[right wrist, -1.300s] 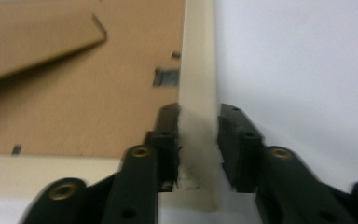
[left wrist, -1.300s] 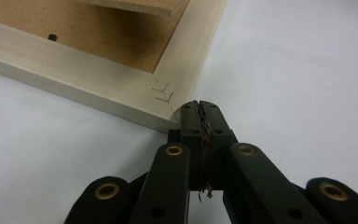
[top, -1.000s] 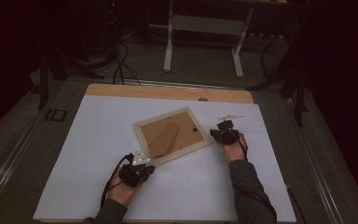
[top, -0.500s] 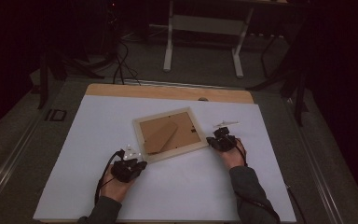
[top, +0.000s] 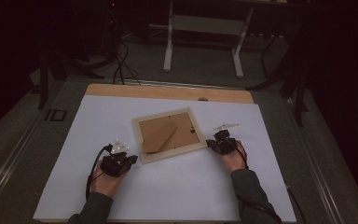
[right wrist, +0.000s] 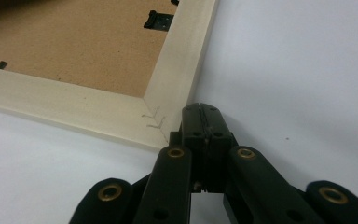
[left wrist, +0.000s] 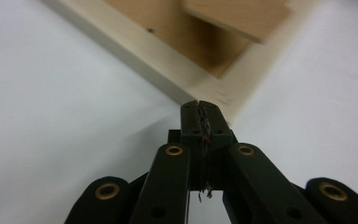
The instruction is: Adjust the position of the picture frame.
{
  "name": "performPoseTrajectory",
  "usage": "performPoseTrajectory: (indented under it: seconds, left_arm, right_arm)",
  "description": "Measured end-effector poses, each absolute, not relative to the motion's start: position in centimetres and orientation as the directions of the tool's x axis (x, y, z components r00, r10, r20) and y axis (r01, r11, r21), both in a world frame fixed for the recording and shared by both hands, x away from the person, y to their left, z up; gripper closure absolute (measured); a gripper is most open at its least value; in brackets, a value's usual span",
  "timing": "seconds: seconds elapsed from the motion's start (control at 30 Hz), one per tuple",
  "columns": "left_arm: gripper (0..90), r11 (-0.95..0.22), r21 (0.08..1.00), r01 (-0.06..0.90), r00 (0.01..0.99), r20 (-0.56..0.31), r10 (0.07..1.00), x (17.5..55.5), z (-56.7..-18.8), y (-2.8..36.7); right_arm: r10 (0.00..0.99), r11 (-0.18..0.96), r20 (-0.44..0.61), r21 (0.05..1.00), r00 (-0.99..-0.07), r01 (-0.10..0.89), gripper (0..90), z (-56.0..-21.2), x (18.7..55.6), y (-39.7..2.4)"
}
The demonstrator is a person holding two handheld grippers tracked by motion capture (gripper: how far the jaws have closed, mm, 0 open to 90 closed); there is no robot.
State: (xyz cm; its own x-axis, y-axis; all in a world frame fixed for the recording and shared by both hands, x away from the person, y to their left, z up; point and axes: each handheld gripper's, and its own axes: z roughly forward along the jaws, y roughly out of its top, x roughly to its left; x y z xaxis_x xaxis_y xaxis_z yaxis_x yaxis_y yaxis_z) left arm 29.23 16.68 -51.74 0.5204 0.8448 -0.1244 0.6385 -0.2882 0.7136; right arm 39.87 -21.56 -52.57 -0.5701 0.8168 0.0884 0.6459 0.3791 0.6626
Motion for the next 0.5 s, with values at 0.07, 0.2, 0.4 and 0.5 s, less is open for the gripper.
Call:
performPoseTrajectory:
  seconds: [0.07, 0.2, 0.4, 0.5]
  left_arm:
    - [90.0, -0.254, 0.721, 0.645, 0.501, -0.149, 0.852, 29.9, -51.9, 17.2]
    - [90.0, -0.246, 0.719, 0.65, 0.501, -0.163, 0.85, 31.6, -52.9, 17.7]
    - [90.0, -0.272, 0.699, 0.662, 0.488, -0.126, 0.864, 33.6, -53.0, 17.3]
    - [90.0, -0.281, 0.691, 0.666, 0.486, -0.117, 0.866, 34.2, -52.9, 17.0]
  right_arm:
    - [0.813, 0.375, 0.099, 0.665, -0.573, 0.646, 89.6, -52.6, 39.8, -21.6]
    - [0.812, 0.374, 0.101, 0.665, -0.575, 0.646, 89.6, -52.6, 39.6, -21.4]
    - [0.805, 0.383, 0.099, 0.667, -0.586, 0.639, 89.6, -52.6, 39.4, -21.4]
    - [0.804, 0.382, 0.102, 0.666, -0.585, 0.641, 89.7, -52.6, 39.3, -21.5]
